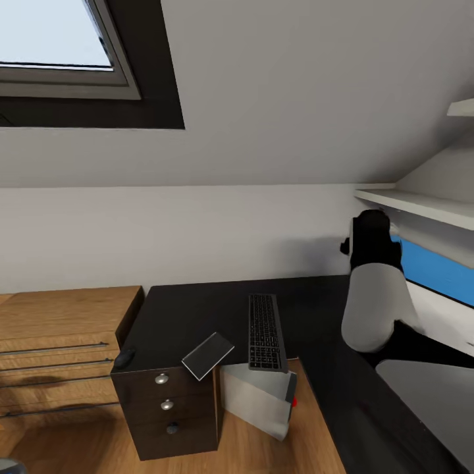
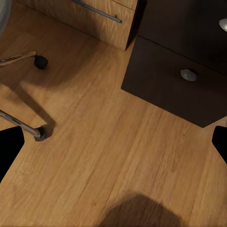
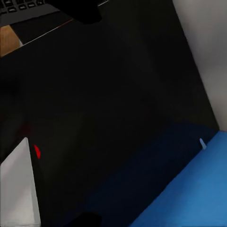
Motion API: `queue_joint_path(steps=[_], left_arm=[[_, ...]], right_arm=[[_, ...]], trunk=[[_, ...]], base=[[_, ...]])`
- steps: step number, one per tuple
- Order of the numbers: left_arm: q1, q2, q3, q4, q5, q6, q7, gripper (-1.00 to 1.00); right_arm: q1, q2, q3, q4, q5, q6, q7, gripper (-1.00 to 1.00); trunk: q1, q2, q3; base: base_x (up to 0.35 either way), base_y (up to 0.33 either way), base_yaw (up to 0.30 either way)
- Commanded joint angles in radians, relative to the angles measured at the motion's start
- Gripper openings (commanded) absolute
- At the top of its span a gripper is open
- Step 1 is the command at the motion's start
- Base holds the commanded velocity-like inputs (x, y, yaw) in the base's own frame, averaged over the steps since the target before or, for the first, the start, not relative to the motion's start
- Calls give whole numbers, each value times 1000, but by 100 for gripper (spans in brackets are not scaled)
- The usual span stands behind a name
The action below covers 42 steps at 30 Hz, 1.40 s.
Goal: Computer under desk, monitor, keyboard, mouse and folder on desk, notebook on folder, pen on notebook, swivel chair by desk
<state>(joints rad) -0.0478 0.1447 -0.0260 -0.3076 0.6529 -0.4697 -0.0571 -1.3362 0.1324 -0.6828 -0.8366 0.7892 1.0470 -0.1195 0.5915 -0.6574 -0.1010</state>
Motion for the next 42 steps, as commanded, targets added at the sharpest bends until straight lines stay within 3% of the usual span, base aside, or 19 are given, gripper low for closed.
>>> queue_joint_path(steps=[1, 7, 16, 23, 32, 42], left_arm=[[-1, 1, -3, 1, 10, -3, -6, 100], [-1, 1, -3, 1, 10, -3, -6, 100], [0, 0, -1, 1, 10, -22, -6, 100], [0, 0, 0, 1, 11, -29, -6, 100], [-1, 0, 0, 1, 11, -30, -6, 100], [0, 0, 0, 1, 10, -38, -6, 100]], right_arm=[[-11, 1, -14, 6, 6, 0, -8, 100], [-66, 7, -49, 22, 105, 0, 32, 100], [-92, 26, -53, -17, 191, 0, 62, 100], [-93, 29, -52, -41, 207, 0, 65, 100], [-93, -5, -54, -39, 210, 0, 77, 100], [-87, -32, -55, -33, 209, -6, 219, 100]], trunk=[[0, -2, -2], [0, -2, -2], [0, -2, -2], [0, -2, -2], [0, -2, -2], [0, -2, -2]], base=[[0, 0, 0], [0, 0, 0], [0, 0, -4], [0, 0, -172], [0, 0, -258], [0, 0, -130]])
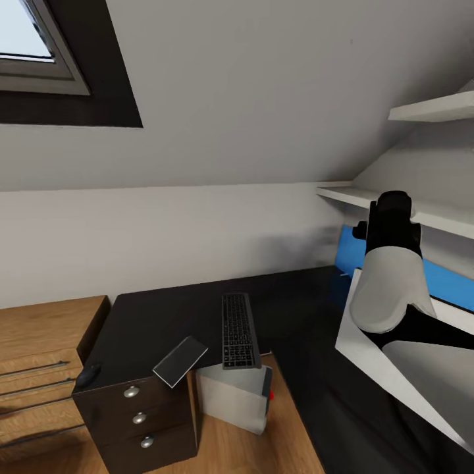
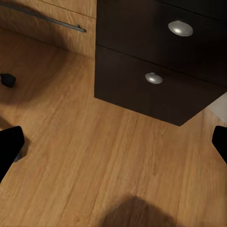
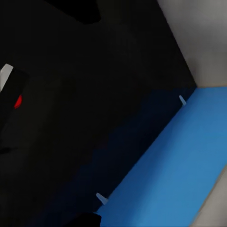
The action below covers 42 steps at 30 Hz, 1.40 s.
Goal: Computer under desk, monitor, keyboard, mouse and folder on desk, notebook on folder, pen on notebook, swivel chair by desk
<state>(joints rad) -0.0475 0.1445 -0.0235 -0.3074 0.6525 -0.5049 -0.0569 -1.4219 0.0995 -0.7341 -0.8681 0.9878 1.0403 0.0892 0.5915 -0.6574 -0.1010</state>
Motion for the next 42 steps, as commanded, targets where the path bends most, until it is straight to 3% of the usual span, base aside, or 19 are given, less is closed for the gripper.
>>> queue_joint_path(steps=[1, 6, 10, 16, 26, 42], left_arm=[[-1, 1, -3, 1, 10, -3, -6, 100], [-1, 2, -3, 1, 12, -4, -6, 100], [0, 3, -2, 1, 17, -4, -6, 100], [-1, 6, 1, 1, 19, -4, -5, 100], [0, 7, 1, 1, 18, -3, -1, 100], [0, 4, -3, 1, 18, -1, 2, 100]], right_arm=[[-1, 0, -4, -1, 10, 0, 24, 100], [0, -5, -4, 2, 6, -13, 103, 100], [1, -8, -8, 5, 1, -72, 132, 100], [4, -11, -16, 7, -3, -133, 139, 100], [52, -17, -78, 7, -22, -185, 141, 100], [97, -21, -91, 6, -25, -201, 139, 100]], trunk=[[0, -2, -2], [0, -2, -2], [0, -2, -2], [0, -2, -2], [0, -2, -2], [0, -2, -2]], base=[[0, 0, -23], [0, 0, -11], [0, 0, -3], [0, 0, 0], [0, 0, 0], [0, 0, 0]])
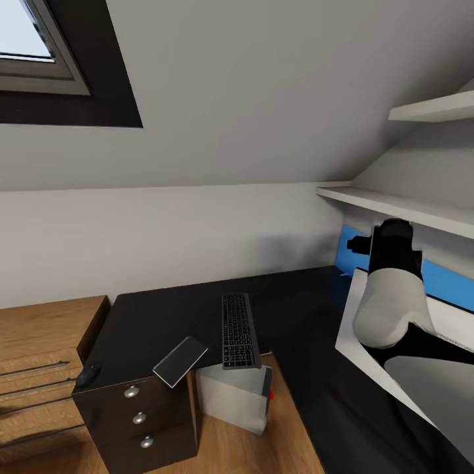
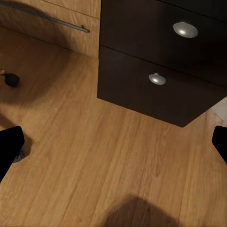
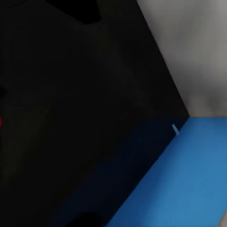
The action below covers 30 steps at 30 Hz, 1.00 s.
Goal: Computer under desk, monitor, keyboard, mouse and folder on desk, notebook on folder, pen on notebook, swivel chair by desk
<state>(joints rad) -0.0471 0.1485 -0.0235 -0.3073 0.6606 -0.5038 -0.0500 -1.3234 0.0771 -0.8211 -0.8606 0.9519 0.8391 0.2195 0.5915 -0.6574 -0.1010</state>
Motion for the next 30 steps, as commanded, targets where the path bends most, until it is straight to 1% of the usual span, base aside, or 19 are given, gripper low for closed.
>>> queue_joint_path(steps=[1, 16, 23, 30], left_arm=[[-1, 0, -3, 1, 10, -3, -5, 100], [-1, 0, -6, 1, 8, -2, -5, 100], [-1, 0, -6, 1, 8, -2, -5, 100], [-1, 2, -6, 1, 8, -2, -5, 100]], right_arm=[[0, 2, -4, -2, 10, 0, 9, 100], [7, 9, -8, -17, 6, 2, 11, 100], [7, 9, -27, -20, 7, 2, 10, 100], [7, 9, -33, -28, 7, 4, 9, 100]], trunk=[[0, -2, -2], [0, -2, -2], [0, -2, 0], [0, -2, 2]], base=[[0, 0, 0], [0, 0, -7], [0, 0, -183], [0, 0, -250]])
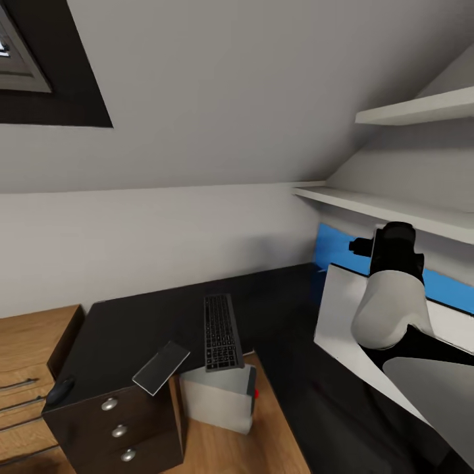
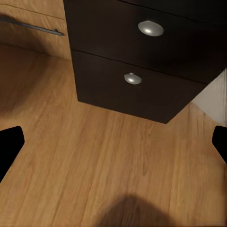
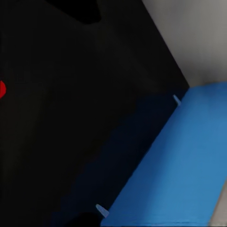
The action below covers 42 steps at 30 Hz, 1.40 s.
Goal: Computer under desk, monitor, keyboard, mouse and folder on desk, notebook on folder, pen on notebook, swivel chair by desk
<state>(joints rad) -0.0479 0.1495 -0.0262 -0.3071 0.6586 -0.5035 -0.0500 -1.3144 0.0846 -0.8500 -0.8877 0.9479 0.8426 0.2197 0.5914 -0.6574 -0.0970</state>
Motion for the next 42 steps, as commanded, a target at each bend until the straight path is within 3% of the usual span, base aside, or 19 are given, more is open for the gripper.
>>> queue_joint_path(steps=[1, 14, 26, 35, 42], left_arm=[[-1, 0, -3, 0, 10, -3, -5, 100], [0, 2, -2, 0, 10, -4, -5, 100], [0, 1, -2, 0, 10, -4, -5, 100], [0, 1, -1, 0, 10, -3, -5, 100], [-1, 1, -1, 0, 10, -3, -5, 100]], right_arm=[[-2, 1, -4, -2, 11, 0, 9, 100], [0, 1, -5, 1, 13, 0, 8, 100], [7, 2, -5, 10, 14, 13, 9, 100], [9, -1, -6, 40, 14, 40, 8, 100], [9, -3, -6, 72, 13, 107, 6, 100]], trunk=[[0, -2, -2], [0, -2, 1], [0, -2, 1], [0, -2, 1], [0, -2, 1]], base=[[0, 0, -252], [7, 0, -113], [172, 0, -7], [78, 0, 0], [52, 0, 0]])
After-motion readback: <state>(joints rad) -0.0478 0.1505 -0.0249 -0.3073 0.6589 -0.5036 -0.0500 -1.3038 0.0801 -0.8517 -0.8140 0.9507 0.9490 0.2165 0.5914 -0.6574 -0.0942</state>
